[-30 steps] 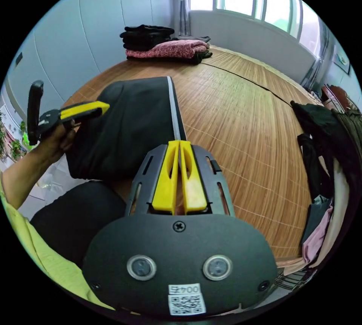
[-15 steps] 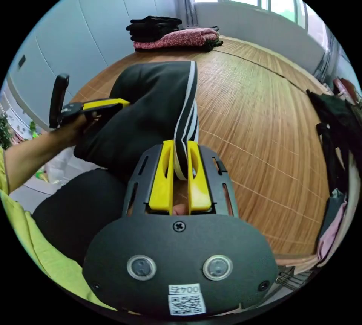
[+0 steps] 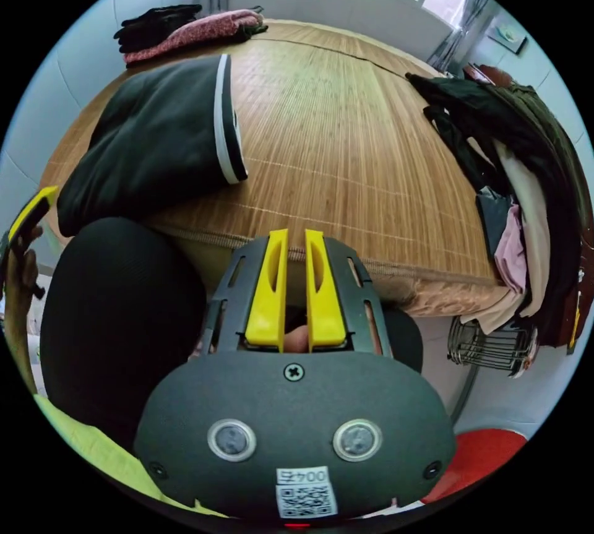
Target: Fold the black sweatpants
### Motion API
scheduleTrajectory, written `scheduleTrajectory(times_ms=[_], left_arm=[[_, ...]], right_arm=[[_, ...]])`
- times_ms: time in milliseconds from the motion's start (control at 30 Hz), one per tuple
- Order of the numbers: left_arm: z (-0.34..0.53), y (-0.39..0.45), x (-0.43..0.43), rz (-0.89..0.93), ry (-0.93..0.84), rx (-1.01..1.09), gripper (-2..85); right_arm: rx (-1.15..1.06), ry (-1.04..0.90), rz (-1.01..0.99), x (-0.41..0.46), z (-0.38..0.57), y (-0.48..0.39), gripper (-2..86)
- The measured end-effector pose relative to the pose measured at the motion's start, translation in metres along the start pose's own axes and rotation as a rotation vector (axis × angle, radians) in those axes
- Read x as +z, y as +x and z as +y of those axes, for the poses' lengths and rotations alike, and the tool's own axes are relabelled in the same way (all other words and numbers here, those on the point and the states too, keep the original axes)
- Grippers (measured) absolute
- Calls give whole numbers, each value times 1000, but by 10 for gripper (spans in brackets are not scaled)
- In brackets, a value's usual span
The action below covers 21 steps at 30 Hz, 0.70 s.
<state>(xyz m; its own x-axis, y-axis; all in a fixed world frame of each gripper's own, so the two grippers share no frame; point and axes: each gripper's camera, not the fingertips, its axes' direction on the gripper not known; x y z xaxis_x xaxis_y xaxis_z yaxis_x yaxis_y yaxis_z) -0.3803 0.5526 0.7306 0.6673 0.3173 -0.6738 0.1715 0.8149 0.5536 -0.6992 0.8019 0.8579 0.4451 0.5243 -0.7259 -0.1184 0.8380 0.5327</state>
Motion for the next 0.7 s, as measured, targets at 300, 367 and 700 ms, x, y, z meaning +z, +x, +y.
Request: scheduleTrajectory(times_ms=[300, 367, 700], left_arm=[[104, -9, -88, -13, 29, -169, 4], [113, -12, -108, -36, 62, -197, 5], [77, 1, -204, -47, 419, -180, 73]], right_arm=[[-108, 167, 159, -1, 31, -33, -4], [-21, 188, 44, -10, 32, -10, -6], [117, 328, -281, -70, 41, 57, -3]])
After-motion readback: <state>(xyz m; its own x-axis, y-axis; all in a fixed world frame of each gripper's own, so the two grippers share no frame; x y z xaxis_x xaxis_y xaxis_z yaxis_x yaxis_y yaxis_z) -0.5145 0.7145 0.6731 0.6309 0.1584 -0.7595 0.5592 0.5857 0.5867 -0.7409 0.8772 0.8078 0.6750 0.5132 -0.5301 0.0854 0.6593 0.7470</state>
